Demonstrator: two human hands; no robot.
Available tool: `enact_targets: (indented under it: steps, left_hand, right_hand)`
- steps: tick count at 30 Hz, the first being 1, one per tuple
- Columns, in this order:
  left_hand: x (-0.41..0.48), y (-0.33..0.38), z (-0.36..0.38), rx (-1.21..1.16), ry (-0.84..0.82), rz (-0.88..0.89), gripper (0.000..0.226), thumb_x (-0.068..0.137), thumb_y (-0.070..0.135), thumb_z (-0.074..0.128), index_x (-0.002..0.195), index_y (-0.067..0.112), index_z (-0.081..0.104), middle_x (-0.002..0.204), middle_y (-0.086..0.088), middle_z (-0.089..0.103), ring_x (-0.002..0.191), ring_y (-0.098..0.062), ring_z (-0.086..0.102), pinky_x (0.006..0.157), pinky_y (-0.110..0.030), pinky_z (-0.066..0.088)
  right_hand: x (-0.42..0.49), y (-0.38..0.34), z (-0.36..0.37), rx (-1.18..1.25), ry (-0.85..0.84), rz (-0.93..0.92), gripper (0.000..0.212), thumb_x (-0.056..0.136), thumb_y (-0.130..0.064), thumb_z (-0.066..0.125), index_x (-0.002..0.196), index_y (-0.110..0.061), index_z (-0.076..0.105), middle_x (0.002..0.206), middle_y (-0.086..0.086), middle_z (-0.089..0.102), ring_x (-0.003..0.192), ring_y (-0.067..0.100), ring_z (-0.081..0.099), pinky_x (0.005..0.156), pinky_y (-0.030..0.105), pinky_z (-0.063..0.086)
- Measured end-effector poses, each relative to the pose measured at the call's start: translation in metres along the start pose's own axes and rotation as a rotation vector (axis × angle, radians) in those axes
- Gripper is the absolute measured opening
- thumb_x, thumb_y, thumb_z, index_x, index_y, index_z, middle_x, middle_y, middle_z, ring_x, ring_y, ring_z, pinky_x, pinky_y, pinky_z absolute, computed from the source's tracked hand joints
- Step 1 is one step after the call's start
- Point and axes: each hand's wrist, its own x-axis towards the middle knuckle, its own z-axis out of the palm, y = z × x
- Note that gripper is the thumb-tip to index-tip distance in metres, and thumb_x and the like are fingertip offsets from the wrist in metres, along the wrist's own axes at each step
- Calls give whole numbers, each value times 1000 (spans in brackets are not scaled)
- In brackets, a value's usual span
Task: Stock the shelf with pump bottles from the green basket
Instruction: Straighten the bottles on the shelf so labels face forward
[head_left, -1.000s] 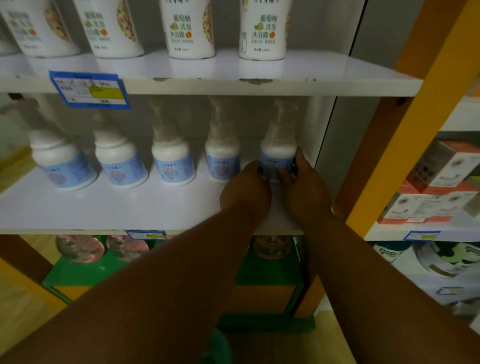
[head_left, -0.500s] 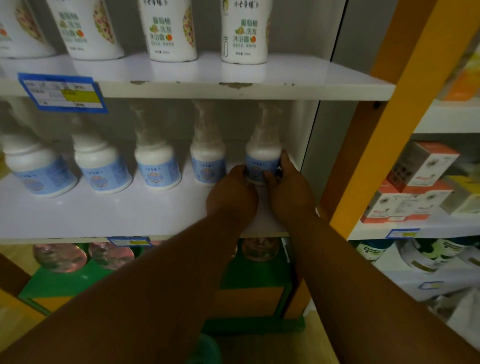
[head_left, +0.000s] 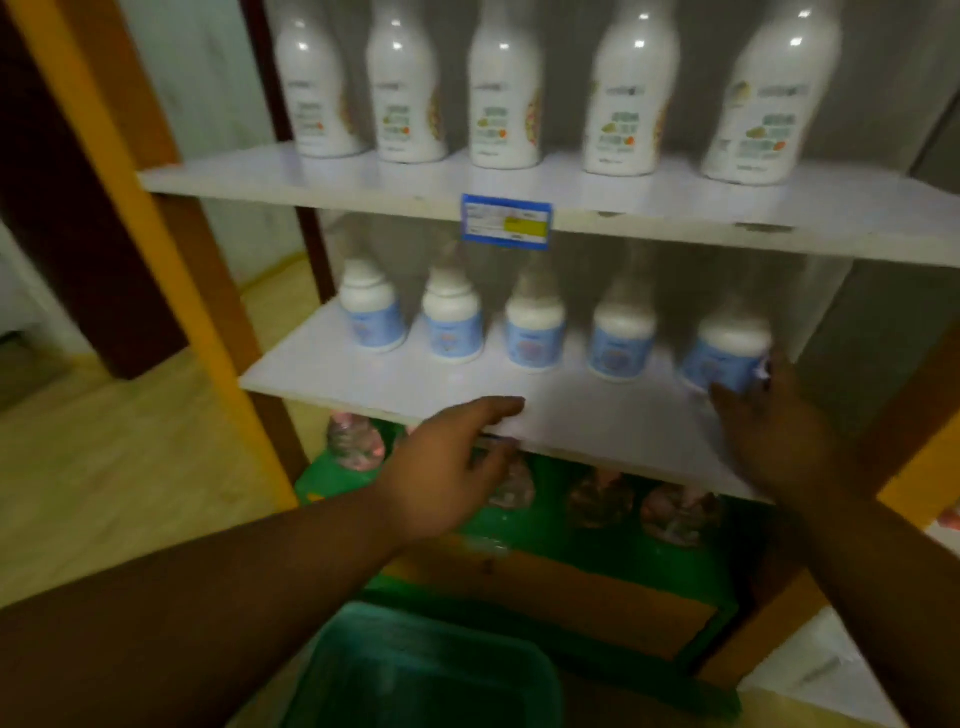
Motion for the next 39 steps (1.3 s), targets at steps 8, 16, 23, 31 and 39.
enact_targets:
  steps: [8,16,23,31,39]
  left_hand:
    - [6,-106,-121,-53,376,-307,37,97,29,54,133,20,52,129,5,59,99,-4,58,75,-18,52]
    - [42,-165,-130,-17,194,-411,61,96,33,56,151,18,32,151,-2,43,135,-21,43,108,-33,38]
    - [84,-177,-131,98,60,-217,53,94,33,60,143,23,41,140,-2,54,126,-20,51,104,-25,36]
    - [94,-200,-126,-18,108,-131,28,99,25,49,126,23,56,122,-1,63,112,-15,58,102,-30,45]
    - [91,-209,-127,-178,141,-243,38,99,30,48,135,19,51,127,-4,62,105,-13,55,82,-17,40]
  right_hand:
    - [-127,-110,91,-140,-372,-578,35,95,-17,61,130,-15,60,132,1,58,118,6,47,103,43,46]
    - [-92,-217,221,-108,-578,-266,56,101,-32,50,152,-24,31,153,-1,41,137,17,43,113,36,36]
    - [-45,-228,288,-151,-355,-259,44,99,-19,53,141,-9,42,134,13,57,125,28,54,102,38,43]
    - [-36,-216,310,-40,-274,-203,41,99,-26,53,139,-18,52,136,4,59,123,24,57,101,33,44]
    - [-44,-212,310,-166,-272,-400,46,99,-28,52,144,-17,50,136,6,59,119,23,58,100,36,47]
